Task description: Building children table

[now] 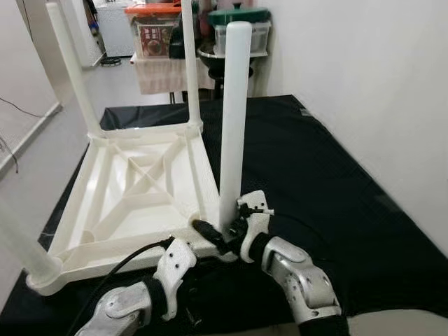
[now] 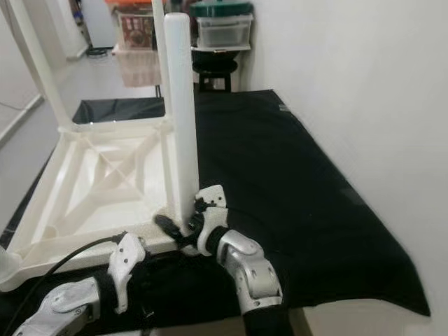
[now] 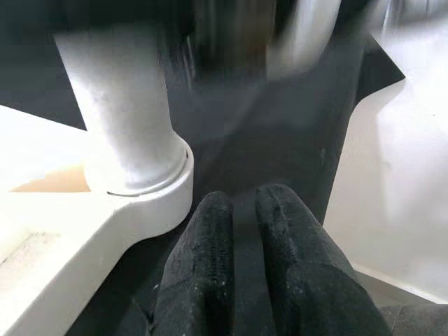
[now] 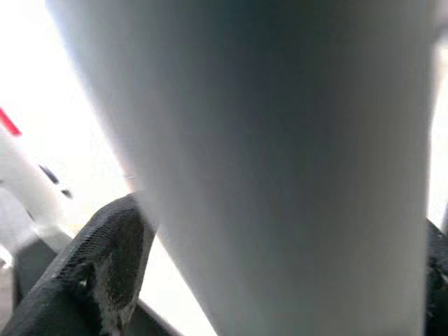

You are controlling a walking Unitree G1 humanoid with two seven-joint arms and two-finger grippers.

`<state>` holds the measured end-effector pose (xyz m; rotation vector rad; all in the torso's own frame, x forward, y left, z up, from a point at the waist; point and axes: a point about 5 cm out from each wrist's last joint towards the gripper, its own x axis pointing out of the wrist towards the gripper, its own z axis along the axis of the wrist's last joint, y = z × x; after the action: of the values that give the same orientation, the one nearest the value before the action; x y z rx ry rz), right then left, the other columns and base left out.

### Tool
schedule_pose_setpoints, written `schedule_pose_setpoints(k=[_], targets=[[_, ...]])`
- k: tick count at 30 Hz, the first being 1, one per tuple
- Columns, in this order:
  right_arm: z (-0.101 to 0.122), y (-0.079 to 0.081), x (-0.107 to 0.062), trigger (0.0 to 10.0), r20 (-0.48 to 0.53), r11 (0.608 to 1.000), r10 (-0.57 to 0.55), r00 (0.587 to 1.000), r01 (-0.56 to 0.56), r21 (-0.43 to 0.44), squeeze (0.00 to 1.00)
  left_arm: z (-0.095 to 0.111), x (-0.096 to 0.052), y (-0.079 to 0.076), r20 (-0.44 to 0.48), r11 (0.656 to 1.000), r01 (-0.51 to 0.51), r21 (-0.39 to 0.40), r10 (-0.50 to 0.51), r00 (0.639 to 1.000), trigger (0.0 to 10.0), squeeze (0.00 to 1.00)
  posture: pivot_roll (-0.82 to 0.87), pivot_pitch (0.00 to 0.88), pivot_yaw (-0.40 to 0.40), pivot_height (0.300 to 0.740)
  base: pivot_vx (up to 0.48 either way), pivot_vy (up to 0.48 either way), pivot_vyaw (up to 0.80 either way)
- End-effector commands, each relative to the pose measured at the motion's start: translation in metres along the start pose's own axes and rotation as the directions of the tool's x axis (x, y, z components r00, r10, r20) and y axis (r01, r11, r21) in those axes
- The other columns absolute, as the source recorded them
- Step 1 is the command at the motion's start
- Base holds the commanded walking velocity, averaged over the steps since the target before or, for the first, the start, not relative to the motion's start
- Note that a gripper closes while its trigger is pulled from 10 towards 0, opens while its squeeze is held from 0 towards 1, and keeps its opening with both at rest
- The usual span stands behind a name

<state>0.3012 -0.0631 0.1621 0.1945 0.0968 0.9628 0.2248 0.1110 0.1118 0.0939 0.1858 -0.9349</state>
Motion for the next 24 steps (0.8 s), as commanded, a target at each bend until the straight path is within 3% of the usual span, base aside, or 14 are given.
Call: schedule_pose_setpoints(k=[1,2,3,6,7,12,13,14,15,24], targets=[[0.017,0.016,0.007,10.0,0.031,0.981,0.186,0.982,-0.184,-0.063,0.44,-0.003,0.001,0.000,-0.018,1.000,0.000,-0.003,0.000,1.000,10.0,0.00,0.07,0.000,-0.032,0.740,0.000,0.000,0.00],[0.029,0.015,0.004,10.0,0.002,0.937,0.330,0.944,-0.327,-0.124,0.00,-0.003,0.001,0.000,-0.018,1.000,-0.001,0.000,0.001,1.000,10.0,0.00,0.07,0.000,-0.036,0.740,0.000,0.000,0.00],[0.035,0.010,0.000,10.0,-0.048,0.886,0.431,0.901,-0.433,-0.165,0.00,-0.003,0.002,0.000,-0.018,1.000,-0.002,0.003,0.002,1.000,10.0,0.00,0.08,0.000,-0.040,0.740,0.000,0.000,0.00],[0.038,0.005,-0.003,10.0,-0.081,0.858,0.475,0.876,-0.482,-0.178,0.00,-0.003,0.002,0.000,-0.018,1.000,-0.001,0.004,0.001,1.000,10.0,0.00,0.08,0.000,-0.040,0.740,0.000,0.000,0.00],[0.039,-0.004,-0.005,10.0,-0.127,0.832,0.514,0.848,-0.529,-0.163,0.00,-0.003,0.002,0.001,-0.019,1.000,-0.002,0.006,0.002,1.000,10.0,0.00,0.08,0.000,-0.044,0.740,0.000,0.000,0.00],[0.039,-0.010,-0.006,10.0,-0.154,0.818,0.536,0.830,-0.555,-0.150,0.00,-0.003,0.002,0.001,-0.019,1.000,-0.003,0.008,0.003,1.000,10.0,0.00,0.08,0.000,-0.044,0.740,0.000,0.000,0.00],[0.041,-0.022,-0.005,3.6,-0.168,0.823,0.534,0.828,-0.555,-0.118,0.00,-0.003,0.003,0.001,-0.018,1.000,-0.006,0.009,0.006,1.000,10.0,0.00,0.09,0.000,-0.049,0.740,0.000,0.000,0.00],[0.041,-0.022,-0.005,3.6,-0.168,0.823,0.534,0.828,-0.555,-0.118,0.00,-0.003,0.003,0.001,-0.018,1.000,-0.006,0.009,0.006,1.000,10.0,0.00,0.09,0.000,-0.049,0.740,0.000,0.000,0.00],[0.042,-0.031,-0.005,0.0,-0.169,0.829,0.534,0.828,-0.552,-0.087,0.00,-0.003,0.003,0.001,-0.018,1.000,-0.007,0.010,0.008,1.000,10.0,0.00,0.09,0.000,-0.051,0.740,0.000,0.000,0.00],[0.039,-0.042,-0.014,0.0,-0.140,0.854,0.508,0.850,-0.519,-0.048,0.00,-0.003,0.003,-0.002,-0.019,1.000,-0.005,0.008,0.005,1.000,10.0,0.00,0.08,0.000,-0.046,0.740,0.000,0.000,0.00]])
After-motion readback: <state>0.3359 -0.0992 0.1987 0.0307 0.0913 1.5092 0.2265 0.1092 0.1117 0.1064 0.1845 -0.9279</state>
